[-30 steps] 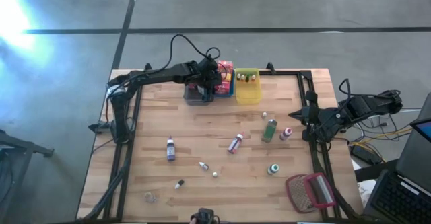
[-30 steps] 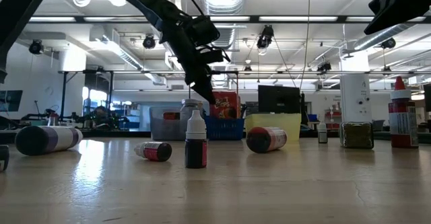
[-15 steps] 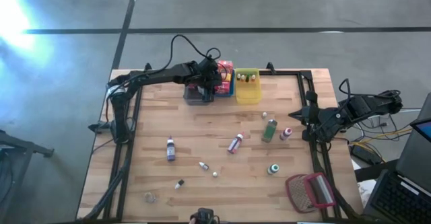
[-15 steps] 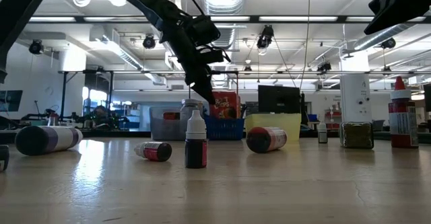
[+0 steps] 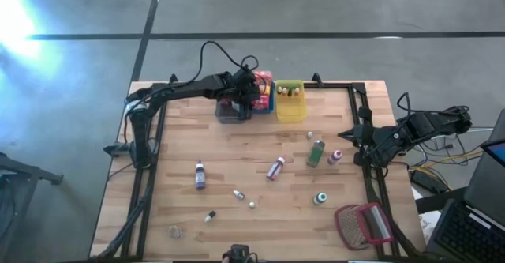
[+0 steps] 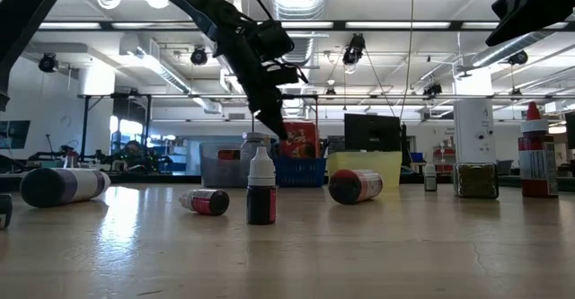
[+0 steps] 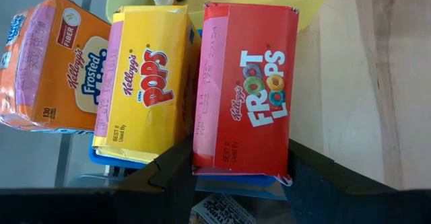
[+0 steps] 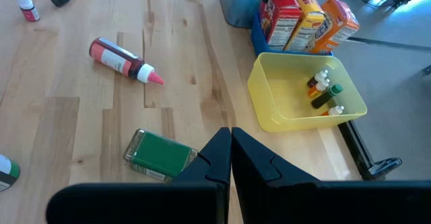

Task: Pick & Place Kitchen Items
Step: Put the red cereal box into the blue bin

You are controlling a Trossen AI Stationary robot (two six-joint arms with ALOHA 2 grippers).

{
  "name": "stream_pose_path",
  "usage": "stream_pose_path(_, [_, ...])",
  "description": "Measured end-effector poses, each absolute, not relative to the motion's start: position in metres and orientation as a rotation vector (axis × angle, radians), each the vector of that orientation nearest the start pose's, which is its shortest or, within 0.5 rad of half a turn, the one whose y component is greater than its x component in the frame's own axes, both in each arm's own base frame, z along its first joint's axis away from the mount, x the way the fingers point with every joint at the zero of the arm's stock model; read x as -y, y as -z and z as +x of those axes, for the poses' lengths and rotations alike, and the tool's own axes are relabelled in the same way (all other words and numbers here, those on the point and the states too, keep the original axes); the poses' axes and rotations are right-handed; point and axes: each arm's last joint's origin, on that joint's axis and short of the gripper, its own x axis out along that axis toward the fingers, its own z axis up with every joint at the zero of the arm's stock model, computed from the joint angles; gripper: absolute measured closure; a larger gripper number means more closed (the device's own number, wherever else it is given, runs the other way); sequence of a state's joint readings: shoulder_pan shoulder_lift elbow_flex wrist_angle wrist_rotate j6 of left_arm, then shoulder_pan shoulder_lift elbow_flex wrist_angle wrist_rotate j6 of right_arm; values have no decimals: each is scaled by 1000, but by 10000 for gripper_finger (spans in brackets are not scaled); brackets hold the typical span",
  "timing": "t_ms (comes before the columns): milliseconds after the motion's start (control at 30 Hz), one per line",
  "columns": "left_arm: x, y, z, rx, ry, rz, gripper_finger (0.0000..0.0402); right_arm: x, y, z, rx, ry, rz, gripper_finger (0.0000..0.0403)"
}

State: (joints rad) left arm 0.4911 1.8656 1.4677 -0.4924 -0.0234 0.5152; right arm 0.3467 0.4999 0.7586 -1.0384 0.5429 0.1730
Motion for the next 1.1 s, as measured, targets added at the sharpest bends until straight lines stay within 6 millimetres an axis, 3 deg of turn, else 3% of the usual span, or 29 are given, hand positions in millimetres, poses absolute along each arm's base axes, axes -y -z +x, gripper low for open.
stream_pose_path(300, [-187,-248,364,-974,-229,371,209,-12,-286,76,-683,245,-171,394])
stream_pose_path(733, [-186,-247,362,-992,-247,319,208,-12,-286,76,-684,245,-171,394])
stream_pose_path(1100, [-186,-248,362,-987,-245,325,170,-12,-286,76,-684,246,-171,394])
